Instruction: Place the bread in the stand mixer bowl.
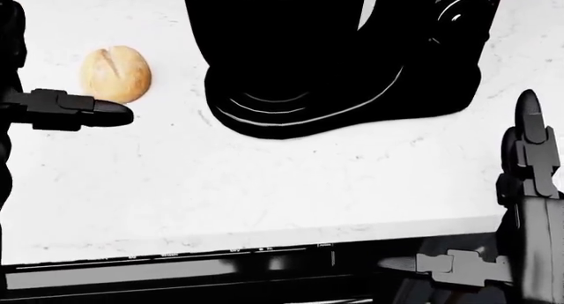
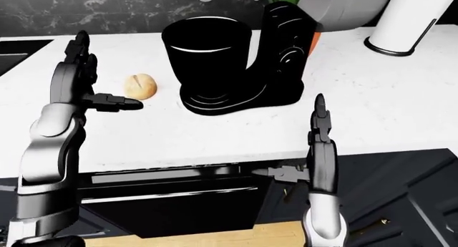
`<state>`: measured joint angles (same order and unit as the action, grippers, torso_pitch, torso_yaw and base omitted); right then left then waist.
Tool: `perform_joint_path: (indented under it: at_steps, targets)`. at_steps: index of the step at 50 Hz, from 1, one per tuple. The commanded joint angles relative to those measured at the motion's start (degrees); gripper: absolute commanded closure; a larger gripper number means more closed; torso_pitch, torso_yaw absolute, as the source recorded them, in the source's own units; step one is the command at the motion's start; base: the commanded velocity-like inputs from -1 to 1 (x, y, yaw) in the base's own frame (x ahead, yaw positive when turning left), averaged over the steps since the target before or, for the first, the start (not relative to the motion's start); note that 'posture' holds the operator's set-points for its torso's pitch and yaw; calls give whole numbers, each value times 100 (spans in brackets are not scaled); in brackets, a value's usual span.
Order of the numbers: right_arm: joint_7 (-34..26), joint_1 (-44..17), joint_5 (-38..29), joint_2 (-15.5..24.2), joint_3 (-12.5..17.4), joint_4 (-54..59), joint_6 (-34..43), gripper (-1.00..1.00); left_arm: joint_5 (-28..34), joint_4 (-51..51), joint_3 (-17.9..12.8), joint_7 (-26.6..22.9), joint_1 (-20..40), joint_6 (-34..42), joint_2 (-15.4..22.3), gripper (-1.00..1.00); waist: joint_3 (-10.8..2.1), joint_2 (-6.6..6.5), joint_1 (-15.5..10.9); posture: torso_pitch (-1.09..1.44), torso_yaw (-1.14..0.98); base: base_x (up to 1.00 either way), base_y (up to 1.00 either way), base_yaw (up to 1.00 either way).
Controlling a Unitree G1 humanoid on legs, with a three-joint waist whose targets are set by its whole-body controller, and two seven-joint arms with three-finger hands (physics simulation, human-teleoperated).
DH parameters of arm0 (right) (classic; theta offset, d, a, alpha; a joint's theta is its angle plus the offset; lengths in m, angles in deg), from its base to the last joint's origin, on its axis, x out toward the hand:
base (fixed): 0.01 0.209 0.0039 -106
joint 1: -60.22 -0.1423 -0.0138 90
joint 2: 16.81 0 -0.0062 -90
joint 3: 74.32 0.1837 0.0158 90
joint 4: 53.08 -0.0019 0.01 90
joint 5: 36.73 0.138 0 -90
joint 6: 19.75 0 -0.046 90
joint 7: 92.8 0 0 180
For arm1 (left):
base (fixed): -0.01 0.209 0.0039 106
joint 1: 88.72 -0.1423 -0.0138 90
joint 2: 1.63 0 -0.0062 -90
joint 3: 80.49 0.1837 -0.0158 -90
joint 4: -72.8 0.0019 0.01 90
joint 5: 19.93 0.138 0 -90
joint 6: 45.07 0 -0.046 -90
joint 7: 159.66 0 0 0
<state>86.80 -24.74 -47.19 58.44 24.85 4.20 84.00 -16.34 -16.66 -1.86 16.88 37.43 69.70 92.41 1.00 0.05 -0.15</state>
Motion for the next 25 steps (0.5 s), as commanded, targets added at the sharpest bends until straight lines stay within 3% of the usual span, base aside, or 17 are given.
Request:
perform_joint_path:
  at_steps: [1, 11, 25]
  targets:
    - [16, -90, 3, 30, 7, -228, -181, -100, 129, -9, -57, -69, 277, -306, 121, -100, -121, -13, 2, 0, 0, 0, 0, 0]
    - [28, -77, 9, 17, -25, -191, -242, -100, 661, 1206, 55, -485, 781, -797, 388, -100, -144, -20, 6, 0, 0, 0, 0, 0]
    - [40, -34, 32, 4, -33, -172, -307, -100, 1291, 1846, 235, -1016, 1048, -912, 293, -100, -153, -19, 27, 0, 0, 0, 0, 0]
